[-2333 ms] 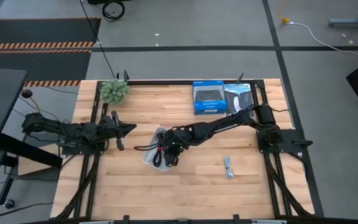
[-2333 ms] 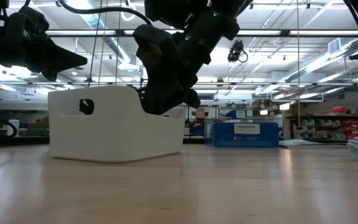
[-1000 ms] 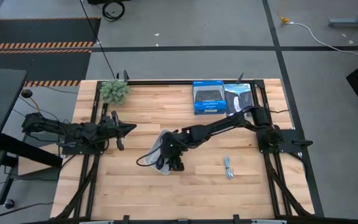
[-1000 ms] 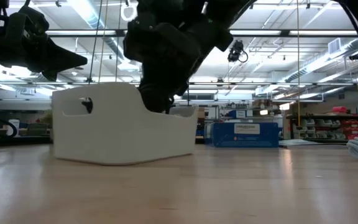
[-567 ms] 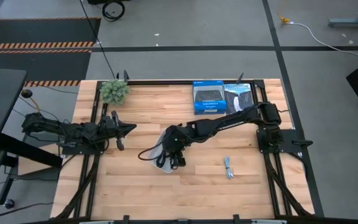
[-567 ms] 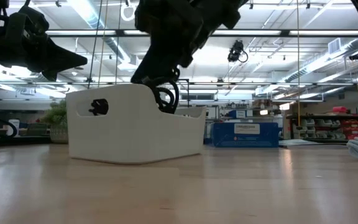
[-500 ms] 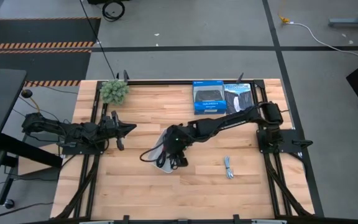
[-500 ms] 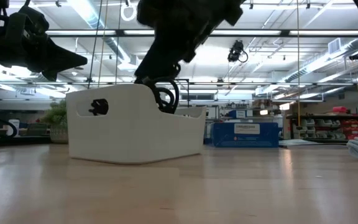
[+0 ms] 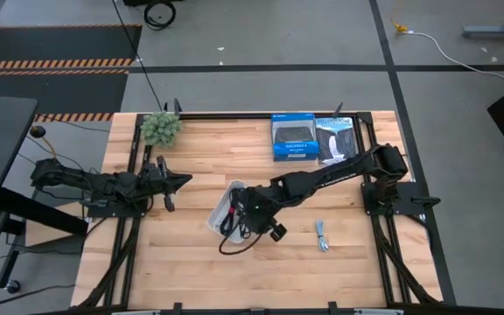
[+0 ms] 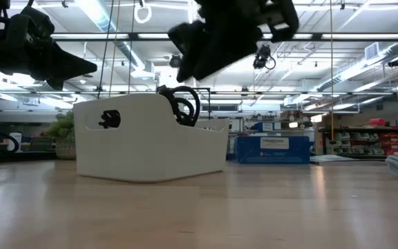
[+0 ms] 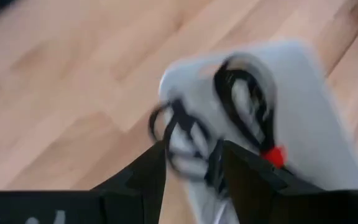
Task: Pick and place USB-C Cables
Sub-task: Put the blue USB cable into the white bin
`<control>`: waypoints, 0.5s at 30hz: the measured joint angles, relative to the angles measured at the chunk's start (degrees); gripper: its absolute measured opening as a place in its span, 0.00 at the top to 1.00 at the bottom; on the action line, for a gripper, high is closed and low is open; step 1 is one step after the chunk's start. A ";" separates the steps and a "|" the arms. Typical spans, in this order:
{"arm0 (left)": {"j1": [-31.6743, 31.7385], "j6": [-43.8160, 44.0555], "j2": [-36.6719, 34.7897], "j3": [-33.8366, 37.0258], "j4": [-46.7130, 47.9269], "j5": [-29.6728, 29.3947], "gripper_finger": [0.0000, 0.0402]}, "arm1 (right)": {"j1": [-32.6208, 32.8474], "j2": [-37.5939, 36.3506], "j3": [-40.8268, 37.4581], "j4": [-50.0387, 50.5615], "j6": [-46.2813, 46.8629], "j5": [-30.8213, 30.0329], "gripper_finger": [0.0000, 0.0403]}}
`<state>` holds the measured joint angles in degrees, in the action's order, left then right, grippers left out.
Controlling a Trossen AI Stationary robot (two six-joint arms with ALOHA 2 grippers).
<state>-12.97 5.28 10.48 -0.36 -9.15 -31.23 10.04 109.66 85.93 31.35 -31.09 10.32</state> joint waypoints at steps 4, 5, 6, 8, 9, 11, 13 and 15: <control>-0.02 0.00 0.00 0.00 0.00 -0.01 0.97 | 0.06 0.78 -0.02 1.06 -0.19 -0.25 0.56; -0.01 0.00 0.00 -0.01 0.15 0.00 0.97 | 0.10 1.07 -0.03 1.21 -0.39 -0.21 0.54; 0.00 0.02 0.02 -0.01 0.22 0.00 0.97 | 0.13 1.56 0.02 0.51 -0.98 -0.19 0.54; -0.02 0.02 0.02 0.00 0.03 -0.01 0.97 | 0.17 1.99 -0.35 0.65 -3.10 -0.81 0.52; -0.02 0.00 0.02 0.00 0.09 -0.01 0.97 | 0.18 2.27 -0.89 -0.04 -4.02 -1.29 0.52; 0.00 0.04 0.02 0.00 -0.27 0.01 0.97 | 0.16 2.89 -1.22 -2.84 -5.44 -2.08 0.52; 0.00 -0.02 0.28 -0.02 -0.27 -0.03 0.97 | 0.22 2.91 -1.44 -1.75 -6.76 -2.27 0.52; 0.00 0.04 0.45 0.00 -0.10 0.01 0.97 | 0.28 3.80 -1.23 -3.79 -8.21 -2.26 0.52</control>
<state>-12.97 5.32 10.93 -0.36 -9.25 -31.22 10.32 113.46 84.71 27.56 -39.31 8.05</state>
